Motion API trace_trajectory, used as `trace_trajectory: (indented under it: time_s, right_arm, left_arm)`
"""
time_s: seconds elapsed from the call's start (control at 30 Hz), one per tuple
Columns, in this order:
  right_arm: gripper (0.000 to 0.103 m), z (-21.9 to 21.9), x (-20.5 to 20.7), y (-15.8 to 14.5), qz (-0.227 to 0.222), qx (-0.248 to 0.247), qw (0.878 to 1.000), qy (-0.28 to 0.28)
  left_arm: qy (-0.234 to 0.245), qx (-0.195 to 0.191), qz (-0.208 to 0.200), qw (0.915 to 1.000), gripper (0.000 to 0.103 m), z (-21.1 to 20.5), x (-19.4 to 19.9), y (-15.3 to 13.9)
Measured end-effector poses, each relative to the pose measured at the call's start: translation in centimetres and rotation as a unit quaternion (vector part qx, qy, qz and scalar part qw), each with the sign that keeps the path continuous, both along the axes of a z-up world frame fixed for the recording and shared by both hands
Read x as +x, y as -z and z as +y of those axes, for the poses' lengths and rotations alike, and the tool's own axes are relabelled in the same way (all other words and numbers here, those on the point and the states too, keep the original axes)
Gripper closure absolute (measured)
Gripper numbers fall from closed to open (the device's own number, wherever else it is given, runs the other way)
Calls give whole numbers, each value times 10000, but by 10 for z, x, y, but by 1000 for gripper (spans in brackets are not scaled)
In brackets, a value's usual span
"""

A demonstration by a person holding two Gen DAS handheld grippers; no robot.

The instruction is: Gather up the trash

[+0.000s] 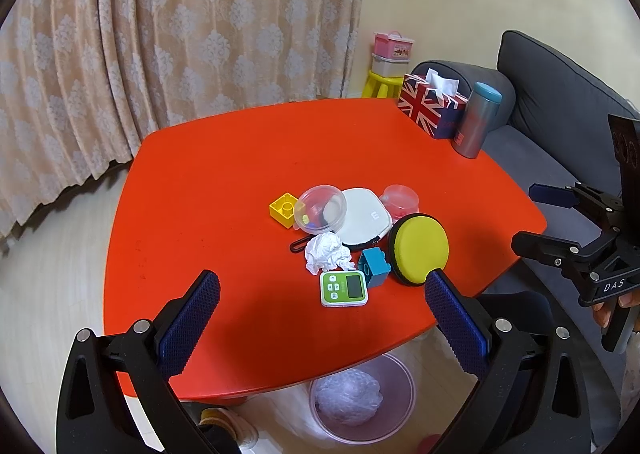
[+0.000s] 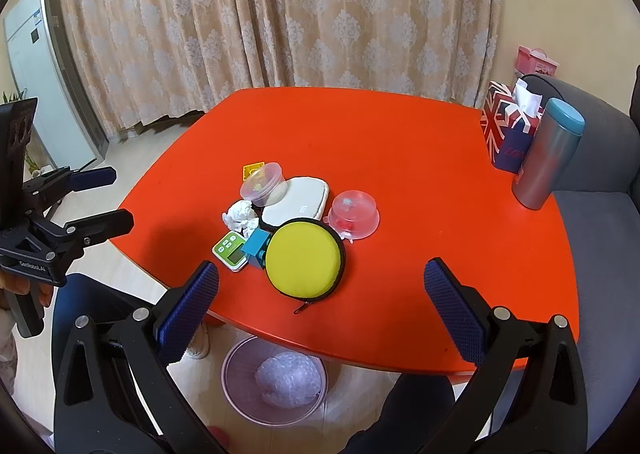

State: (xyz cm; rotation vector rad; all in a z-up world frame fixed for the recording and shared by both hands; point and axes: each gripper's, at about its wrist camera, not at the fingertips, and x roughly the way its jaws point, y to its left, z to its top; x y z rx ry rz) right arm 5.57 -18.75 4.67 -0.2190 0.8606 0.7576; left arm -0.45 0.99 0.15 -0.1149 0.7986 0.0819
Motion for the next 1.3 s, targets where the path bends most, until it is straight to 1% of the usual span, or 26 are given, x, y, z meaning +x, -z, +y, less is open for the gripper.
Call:
trace_trajectory:
  time_s: [1.0, 1.13, 1.3]
  right_arm:
    - [3, 0, 1, 6, 47, -67, 10000, 19]
    - [3, 5, 16, 15, 290, -31, 9995, 157]
    - [3, 17, 26, 29, 404, -229, 9989, 106]
  left_arm:
    - [18, 8, 3, 10000, 5, -1, 0, 1]
    - [-19, -24, -9, 10000, 5, 3, 1, 2]
    - [-47, -51, 23, 10000, 5, 8, 2, 7]
